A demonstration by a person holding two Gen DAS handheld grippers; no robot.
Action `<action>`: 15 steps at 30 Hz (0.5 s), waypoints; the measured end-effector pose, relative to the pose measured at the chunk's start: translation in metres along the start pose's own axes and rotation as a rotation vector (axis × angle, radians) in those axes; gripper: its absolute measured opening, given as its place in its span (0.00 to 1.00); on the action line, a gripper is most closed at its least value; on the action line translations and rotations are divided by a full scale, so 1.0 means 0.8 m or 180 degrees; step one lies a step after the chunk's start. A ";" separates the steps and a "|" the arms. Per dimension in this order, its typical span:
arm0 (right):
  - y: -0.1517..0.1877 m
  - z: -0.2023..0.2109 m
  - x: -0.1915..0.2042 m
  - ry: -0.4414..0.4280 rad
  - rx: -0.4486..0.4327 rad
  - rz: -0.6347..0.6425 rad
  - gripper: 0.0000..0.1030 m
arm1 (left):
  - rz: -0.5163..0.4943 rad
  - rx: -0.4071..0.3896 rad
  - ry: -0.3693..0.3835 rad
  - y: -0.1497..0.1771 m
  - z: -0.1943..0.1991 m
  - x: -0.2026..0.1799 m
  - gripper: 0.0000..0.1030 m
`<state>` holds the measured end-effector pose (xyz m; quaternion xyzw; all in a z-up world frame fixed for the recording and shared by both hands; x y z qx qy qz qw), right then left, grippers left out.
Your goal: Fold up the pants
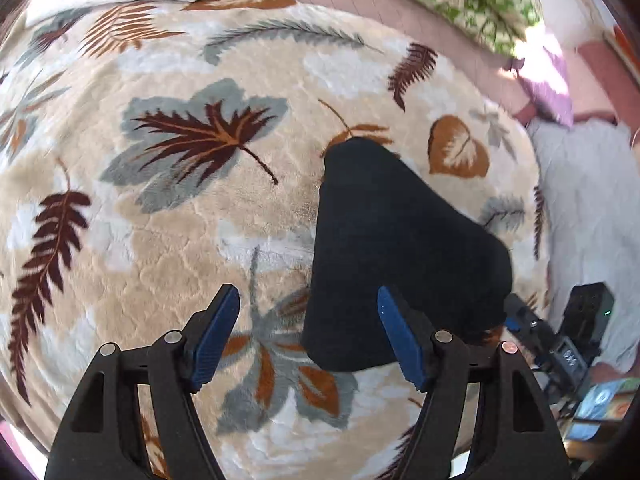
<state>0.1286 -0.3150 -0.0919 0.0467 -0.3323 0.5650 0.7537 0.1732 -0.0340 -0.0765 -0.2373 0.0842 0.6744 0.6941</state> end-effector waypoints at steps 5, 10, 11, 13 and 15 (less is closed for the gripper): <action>-0.002 -0.014 0.003 -0.0038 0.0012 0.0009 0.70 | -0.0031 0.0176 0.0082 -0.005 -0.042 -0.013 0.69; -0.001 -0.026 0.011 -0.0081 0.0067 0.0115 0.73 | -0.0086 0.0228 0.0140 -0.003 -0.054 -0.015 0.70; -0.001 -0.029 0.013 -0.0097 0.0083 0.0140 0.73 | -0.0096 0.0256 0.0181 -0.002 -0.058 -0.016 0.70; -0.001 -0.036 0.015 -0.0142 0.0125 0.0143 0.73 | -0.0113 0.0294 0.0226 -0.001 -0.065 -0.019 0.70; 0.000 -0.042 0.014 -0.0126 0.0148 0.0164 0.73 | -0.0101 0.0355 0.0294 0.000 -0.075 -0.019 0.80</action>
Point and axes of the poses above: each gripper's, at about its wrist camera, not at the fingertips, and z roughly against the way its jaws point, x to its left, y to its underside, the point moved 5 cm from there along -z, roughly the way its jaws point, and after that the axes turned 10 degrees about y, right-handed, at the moved point
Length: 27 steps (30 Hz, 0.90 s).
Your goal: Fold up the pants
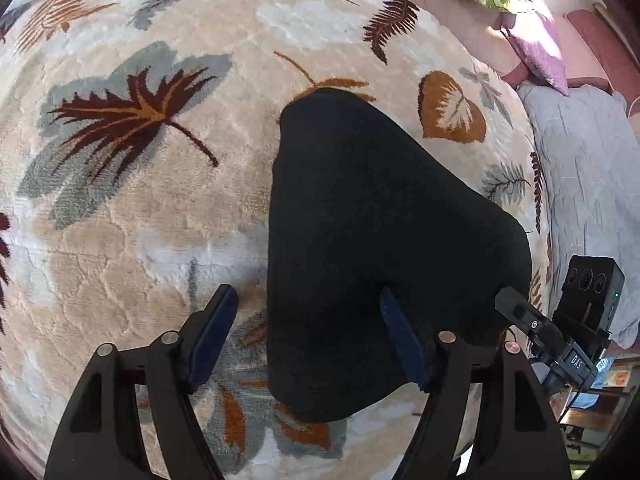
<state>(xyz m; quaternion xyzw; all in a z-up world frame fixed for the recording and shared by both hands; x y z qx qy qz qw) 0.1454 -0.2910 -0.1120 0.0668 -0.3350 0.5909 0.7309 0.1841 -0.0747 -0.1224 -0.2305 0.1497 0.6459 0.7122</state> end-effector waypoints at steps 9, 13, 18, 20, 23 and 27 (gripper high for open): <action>0.003 -0.007 -0.005 0.0154 -0.0030 0.0056 0.46 | -0.0047 -0.0178 0.0394 0.011 -0.004 -0.021 0.39; 0.010 0.002 -0.005 0.0104 -0.0151 -0.0067 0.38 | 0.0086 -0.0175 0.0618 0.017 0.012 -0.011 0.25; 0.022 0.018 0.013 0.0013 -0.0278 -0.0141 0.36 | 0.0106 -0.0246 0.0730 0.028 0.049 0.001 0.22; 0.028 0.022 0.030 -0.0059 -0.0284 -0.0131 0.36 | 0.0064 -0.0313 0.0660 0.034 0.068 0.009 0.22; 0.039 0.022 0.065 -0.0111 -0.0255 -0.0035 0.35 | 0.0070 -0.0425 0.0586 0.043 0.103 0.031 0.22; 0.054 0.010 0.119 -0.0275 -0.0199 0.0067 0.35 | 0.0160 -0.0610 0.0506 0.053 0.151 0.070 0.22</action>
Point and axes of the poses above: each gripper's, at about its wrist camera, not at the fingertips, and z roughly against the way its jaws point, x to its left, y to its underside, the point moved 5 cm from there along -z, roughly the way its jaws point, and after that the axes turned 10 degrees about y, right-handed, at the moved point
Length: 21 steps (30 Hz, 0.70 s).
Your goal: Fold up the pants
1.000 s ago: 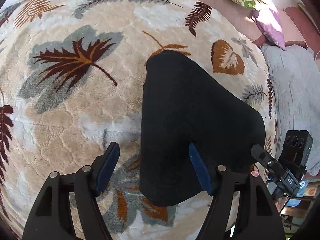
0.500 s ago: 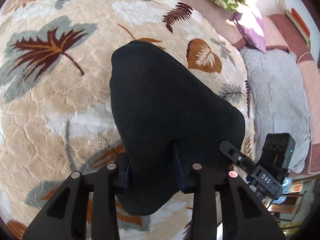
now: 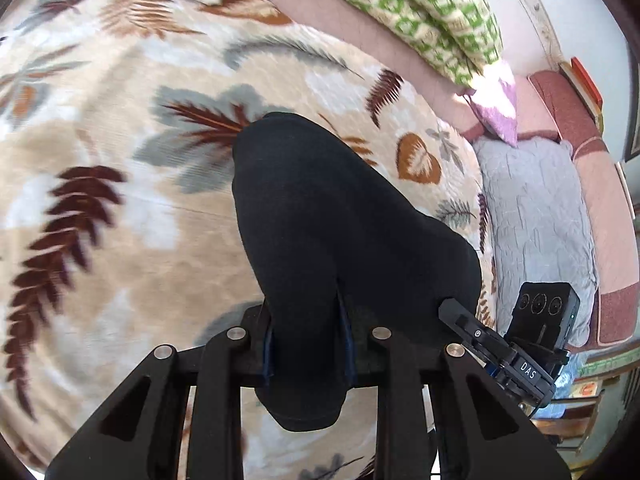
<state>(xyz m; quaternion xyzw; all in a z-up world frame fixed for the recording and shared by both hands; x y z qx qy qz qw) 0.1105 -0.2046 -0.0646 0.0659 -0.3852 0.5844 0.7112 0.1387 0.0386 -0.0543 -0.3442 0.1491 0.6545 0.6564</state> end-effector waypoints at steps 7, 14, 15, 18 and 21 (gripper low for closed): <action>0.032 -0.059 0.066 -0.0094 0.0178 0.0145 0.35 | -0.0018 0.0084 -0.0530 0.014 0.013 0.063 0.23; 0.050 -0.094 0.071 0.0514 0.0152 0.0558 0.43 | -0.0479 0.0006 -0.1064 0.032 -0.001 0.075 0.59; 0.053 -0.093 0.069 0.0588 0.0133 0.0617 0.46 | -0.0588 -0.0031 -0.1148 0.033 0.000 0.075 0.65; 0.056 -0.087 0.053 0.0762 0.0089 0.0705 0.60 | -0.0678 -0.0071 -0.1245 0.036 0.005 0.082 0.71; 0.056 -0.082 0.039 0.0774 0.0084 0.0634 0.66 | -0.0624 -0.0077 -0.1279 0.039 0.012 0.088 0.73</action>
Point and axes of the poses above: each gripper's, at about its wrist camera, not at the fingertips, and z roughly against the way its jaws point, x to its left, y to its underside, the point moved 5 cm from there along -z, roughly the way its jaws point, and after that the axes turned 10 degrees about y, right-handed, at the moved point
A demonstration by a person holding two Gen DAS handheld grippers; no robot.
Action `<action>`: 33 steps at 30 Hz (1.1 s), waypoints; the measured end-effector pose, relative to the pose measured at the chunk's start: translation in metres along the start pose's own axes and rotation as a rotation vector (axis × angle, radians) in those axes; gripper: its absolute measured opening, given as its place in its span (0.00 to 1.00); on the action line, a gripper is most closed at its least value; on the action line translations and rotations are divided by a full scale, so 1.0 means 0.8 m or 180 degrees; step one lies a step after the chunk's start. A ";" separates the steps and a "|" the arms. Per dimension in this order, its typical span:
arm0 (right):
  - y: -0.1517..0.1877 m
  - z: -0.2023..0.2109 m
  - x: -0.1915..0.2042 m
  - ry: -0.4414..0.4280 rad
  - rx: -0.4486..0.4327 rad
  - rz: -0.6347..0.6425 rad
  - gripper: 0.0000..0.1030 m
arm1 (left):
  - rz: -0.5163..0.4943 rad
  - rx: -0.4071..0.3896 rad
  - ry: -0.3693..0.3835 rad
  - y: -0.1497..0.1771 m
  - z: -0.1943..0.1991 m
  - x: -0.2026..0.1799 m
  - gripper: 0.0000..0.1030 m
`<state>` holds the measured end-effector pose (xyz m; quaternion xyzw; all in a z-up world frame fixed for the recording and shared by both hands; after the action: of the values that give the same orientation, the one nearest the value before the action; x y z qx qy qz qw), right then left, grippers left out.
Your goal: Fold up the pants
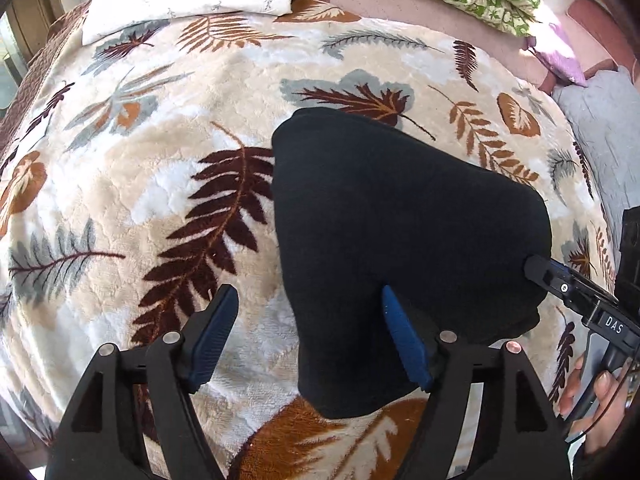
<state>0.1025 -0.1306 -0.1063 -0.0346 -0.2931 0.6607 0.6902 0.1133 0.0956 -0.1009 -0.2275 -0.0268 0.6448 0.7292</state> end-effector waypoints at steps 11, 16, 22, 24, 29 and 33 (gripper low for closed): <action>0.005 0.058 0.006 -0.0043 -0.0218 -0.0090 0.69 | 0.0040 -0.0214 -0.0339 0.029 0.045 -0.001 0.72; 0.024 0.089 0.016 0.0112 -0.0225 -0.0057 0.75 | 0.0073 -0.0303 -0.0417 0.054 0.056 -0.023 0.72; 0.068 0.106 0.021 0.0679 -0.0143 0.0021 0.91 | 0.0249 -0.0360 -0.0437 0.083 0.056 -0.043 0.72; 0.083 0.113 0.017 0.0850 -0.0125 -0.0016 0.97 | 0.0346 -0.0395 -0.0381 0.091 0.057 -0.047 0.72; 0.113 0.135 0.009 0.1207 -0.0220 -0.0033 0.99 | 0.0702 -0.0566 -0.0250 0.111 0.060 -0.051 0.72; 0.133 0.153 0.008 0.1247 -0.0355 0.0017 0.99 | 0.0897 -0.0753 -0.0238 0.125 0.066 -0.052 0.72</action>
<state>-0.0478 -0.1530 -0.0490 -0.2014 -0.1893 0.6259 0.7293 -0.0040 0.0780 -0.0795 -0.2890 -0.0975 0.7409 0.5983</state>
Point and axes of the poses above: each gripper's, at about its wrist camera, not at the fingertips, and z roughly against the way its jaws point, x to its left, y to its underside, the point moved 5 cm from there along -z, roughly the way its jaws point, and after that the axes turned 10 degrees about y, right-handed, at the moved point
